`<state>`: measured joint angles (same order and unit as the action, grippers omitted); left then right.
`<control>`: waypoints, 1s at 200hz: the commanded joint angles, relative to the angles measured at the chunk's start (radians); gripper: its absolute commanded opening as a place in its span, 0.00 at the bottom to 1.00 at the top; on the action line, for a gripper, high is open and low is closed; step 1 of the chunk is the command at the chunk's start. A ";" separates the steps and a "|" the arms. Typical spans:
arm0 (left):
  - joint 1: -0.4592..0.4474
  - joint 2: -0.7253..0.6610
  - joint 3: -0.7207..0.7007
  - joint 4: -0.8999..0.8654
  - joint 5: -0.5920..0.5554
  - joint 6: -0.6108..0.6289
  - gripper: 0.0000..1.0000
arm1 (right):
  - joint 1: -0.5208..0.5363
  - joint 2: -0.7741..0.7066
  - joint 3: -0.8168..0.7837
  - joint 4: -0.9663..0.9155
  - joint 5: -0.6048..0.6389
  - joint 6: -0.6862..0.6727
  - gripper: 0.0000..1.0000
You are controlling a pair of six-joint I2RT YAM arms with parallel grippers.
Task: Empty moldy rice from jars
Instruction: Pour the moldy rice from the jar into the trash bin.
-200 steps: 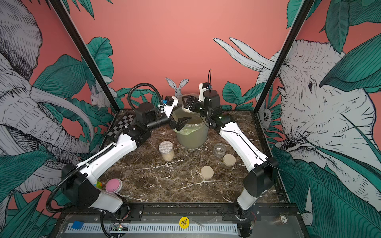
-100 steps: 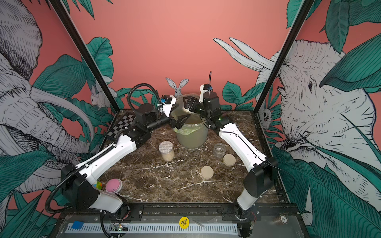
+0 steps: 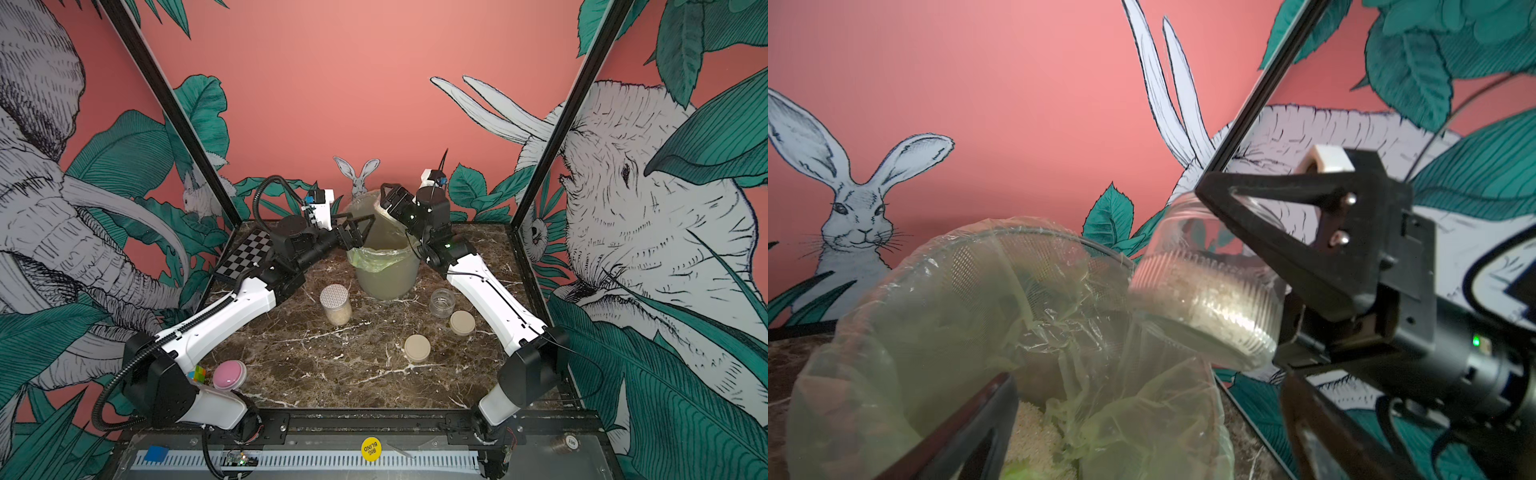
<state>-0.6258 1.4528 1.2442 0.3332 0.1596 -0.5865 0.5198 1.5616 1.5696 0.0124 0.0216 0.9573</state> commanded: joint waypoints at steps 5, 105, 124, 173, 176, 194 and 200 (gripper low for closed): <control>-0.002 -0.026 -0.013 0.087 -0.040 -0.213 1.00 | 0.001 -0.047 -0.005 0.165 0.047 0.129 0.19; -0.116 -0.020 -0.117 0.219 -0.191 -0.392 1.00 | 0.036 -0.008 0.044 0.139 0.032 0.230 0.19; -0.117 -0.009 -0.133 0.273 -0.176 -0.402 1.00 | 0.040 -0.001 0.034 0.150 0.027 0.241 0.18; -0.108 0.001 -0.160 0.357 -0.191 -0.410 1.00 | 0.068 0.001 0.023 0.162 0.049 0.235 0.19; -0.106 0.005 -0.159 0.363 -0.188 -0.414 1.00 | 0.070 0.000 0.022 0.162 0.051 0.238 0.19; -0.097 0.035 -0.142 0.381 -0.170 -0.433 0.99 | 0.075 0.000 0.017 0.169 0.059 0.249 0.19; -0.097 0.045 -0.140 0.390 -0.171 -0.439 0.99 | 0.077 0.000 0.017 0.168 0.063 0.250 0.19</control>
<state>-0.7322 1.4685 1.1019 0.6464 -0.0093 -0.9852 0.5846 1.5776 1.5681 0.0456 0.0605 1.1843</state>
